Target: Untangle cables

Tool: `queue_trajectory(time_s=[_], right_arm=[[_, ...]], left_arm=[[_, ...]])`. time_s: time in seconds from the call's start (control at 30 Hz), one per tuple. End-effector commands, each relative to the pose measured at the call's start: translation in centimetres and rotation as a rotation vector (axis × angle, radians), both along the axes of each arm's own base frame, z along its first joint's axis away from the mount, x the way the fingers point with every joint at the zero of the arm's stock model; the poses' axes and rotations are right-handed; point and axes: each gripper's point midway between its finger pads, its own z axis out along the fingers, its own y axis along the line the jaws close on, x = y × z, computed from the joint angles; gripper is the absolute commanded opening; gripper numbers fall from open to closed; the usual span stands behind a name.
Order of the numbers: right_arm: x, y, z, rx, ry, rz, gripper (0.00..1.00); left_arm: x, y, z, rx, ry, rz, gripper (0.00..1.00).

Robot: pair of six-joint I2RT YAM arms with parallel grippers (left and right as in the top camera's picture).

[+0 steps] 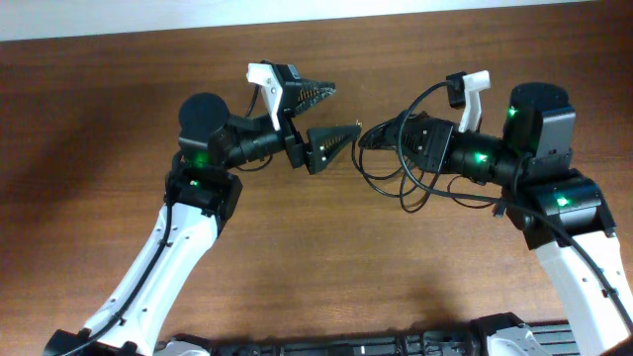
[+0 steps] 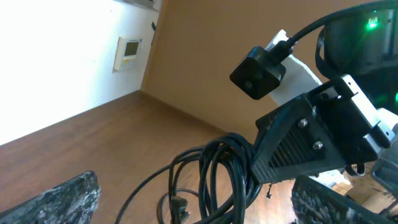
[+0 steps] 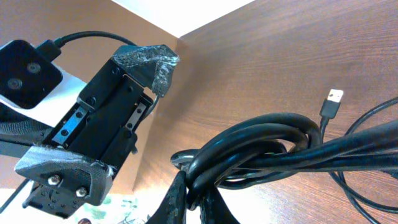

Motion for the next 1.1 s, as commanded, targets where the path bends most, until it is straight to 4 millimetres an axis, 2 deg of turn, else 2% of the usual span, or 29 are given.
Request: queue_trajectory(time_s=[0.0, 0.1, 0.13, 0.17, 0.33, 0.37, 0.4, 0.43, 0.5, 0.57, 0.73, 0.83, 1.07], right_arm=[[-0.2, 0.1, 0.5, -0.004, -0.042, 0.026, 0.04], [0.0, 0.1, 0.8, -0.002, -0.057, 0.026, 0.04], [0.0, 0.2, 0.8, -0.002, -0.059, 0.026, 0.04], [0.0, 0.1, 0.8, -0.002, -0.059, 0.025, 0.04], [0.2, 0.2, 1.1, 0.0, -0.079, 0.026, 0.04], [0.2, 0.2, 1.2, 0.0, -0.079, 0.025, 0.04], [0.2, 0.2, 1.2, 0.0, -0.079, 0.025, 0.04], [0.2, 0.2, 1.1, 0.0, -0.079, 0.025, 0.04], [0.2, 0.1, 1.1, -0.003, -0.08, 0.022, 0.04], [0.4, 0.0, 1.0, -0.008, -0.079, 0.012, 0.04], [0.3, 0.0, 1.0, -0.007, -0.078, 0.013, 0.04], [0.2, 0.1, 1.1, -0.002, -0.078, 0.023, 0.04], [0.1, 0.2, 1.1, 0.0, -0.075, 0.027, 0.04]], left_arm=[[-1.8, -0.3, 1.2, -0.015, -0.007, -0.088, 0.92], [-1.8, -0.3, 1.2, -0.015, -0.006, -0.086, 0.84], [-1.8, -0.3, 1.2, -0.015, -0.006, -0.087, 0.97], [-1.8, -0.3, 1.2, -0.015, -0.006, -0.087, 0.99], [-2.4, -0.5, 1.9, -0.027, 0.13, -0.131, 0.99], [-2.2, -0.5, 2.4, -0.003, 0.199, -0.123, 0.92], [-2.0, -0.4, 2.4, 0.017, 0.232, -0.105, 0.87], [-1.7, -0.1, 2.1, 0.05, 0.259, -0.069, 0.95], [0.0, 1.2, 0.3, 0.21, 0.309, 0.118, 0.99], [-0.3, 1.3, 0.0, 0.35, 0.271, 0.21, 0.99], [-2.1, -1.7, 0.0, 0.5, 0.004, 0.154, 0.99], [-0.8, -0.9, -0.7, 0.577, -0.017, 0.287, 0.99], [0.9, 0.6, -0.7, 0.561, 0.07, 0.442, 0.99]])
